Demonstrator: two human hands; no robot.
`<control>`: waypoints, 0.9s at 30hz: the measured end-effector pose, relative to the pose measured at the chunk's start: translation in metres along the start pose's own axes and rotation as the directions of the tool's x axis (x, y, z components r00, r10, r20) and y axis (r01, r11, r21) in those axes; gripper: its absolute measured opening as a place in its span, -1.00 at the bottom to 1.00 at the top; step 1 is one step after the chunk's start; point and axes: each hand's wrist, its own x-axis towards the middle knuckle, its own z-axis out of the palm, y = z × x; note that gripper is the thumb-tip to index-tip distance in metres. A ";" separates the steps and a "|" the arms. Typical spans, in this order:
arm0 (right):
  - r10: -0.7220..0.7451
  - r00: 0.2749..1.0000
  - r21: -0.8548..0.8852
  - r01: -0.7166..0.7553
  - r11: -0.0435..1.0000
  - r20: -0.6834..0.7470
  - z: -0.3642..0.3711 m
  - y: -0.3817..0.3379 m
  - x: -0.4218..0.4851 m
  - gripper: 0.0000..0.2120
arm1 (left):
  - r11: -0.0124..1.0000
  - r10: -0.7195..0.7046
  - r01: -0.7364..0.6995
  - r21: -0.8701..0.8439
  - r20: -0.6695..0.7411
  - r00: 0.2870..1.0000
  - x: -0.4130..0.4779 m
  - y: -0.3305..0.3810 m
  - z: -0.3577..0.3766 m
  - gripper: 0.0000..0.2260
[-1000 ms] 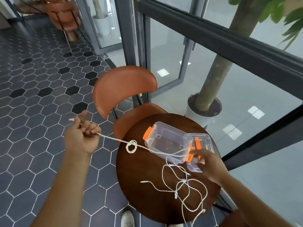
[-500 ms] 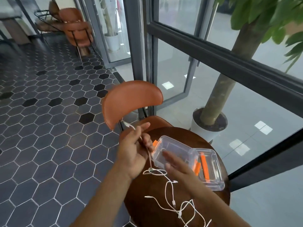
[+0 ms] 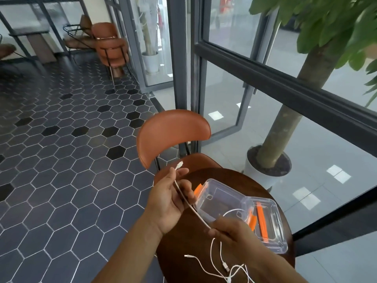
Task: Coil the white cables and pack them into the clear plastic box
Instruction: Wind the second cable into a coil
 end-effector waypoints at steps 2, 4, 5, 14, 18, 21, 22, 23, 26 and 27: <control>0.060 0.997 -0.011 -0.060 0.998 0.050 -0.004 0.003 -0.002 -0.87 | 0.999 -0.021 0.021 -0.046 0.008 1.000 0.000 0.001 -0.001 -0.69; 0.146 0.978 -0.043 -0.141 0.989 0.146 -0.010 0.008 -0.001 -0.79 | 0.996 -0.036 0.040 -0.081 0.057 0.998 -0.003 0.003 0.000 -0.71; 0.188 0.962 -0.077 -0.176 0.981 0.196 -0.014 0.010 0.000 -0.76 | 0.996 -0.044 0.051 -0.077 0.096 0.994 -0.005 0.004 0.001 -0.72; 0.403 0.915 0.010 -0.403 0.915 0.009 -0.094 -0.034 0.058 -0.73 | 0.691 -0.285 0.000 0.723 0.272 0.919 -0.022 -0.007 0.014 -0.70; 0.277 0.954 -0.024 -0.282 0.959 -0.112 -0.100 -0.085 0.062 -0.82 | 0.613 -0.162 -0.024 0.790 0.156 0.974 -0.018 -0.017 0.016 -0.70; 0.153 0.951 -0.114 -0.189 0.975 -0.270 -0.077 -0.098 0.045 -0.91 | 0.779 -0.046 -0.028 0.627 0.101 0.994 -0.015 -0.019 0.012 -0.68; 0.129 0.943 -0.097 -0.165 0.981 -0.307 -0.067 -0.098 0.038 -0.96 | 0.847 -0.034 -0.017 0.531 0.087 0.996 -0.014 -0.018 0.011 -0.67; 0.117 0.935 -0.050 -0.142 0.989 -0.334 -0.057 -0.098 0.031 -0.96 | 0.905 -0.032 -0.004 0.424 0.076 0.997 -0.014 -0.017 0.010 -0.67; 0.119 0.936 0.070 -0.102 0.992 -0.331 -0.030 -0.095 0.015 -0.79 | 0.992 -0.047 0.040 0.121 0.059 0.997 -0.015 -0.015 0.013 -0.67; 0.111 0.941 0.074 -0.092 0.993 -0.320 -0.023 -0.093 0.011 -0.77 | 0.998 -0.053 0.050 0.045 0.059 0.997 -0.015 -0.015 0.014 -0.66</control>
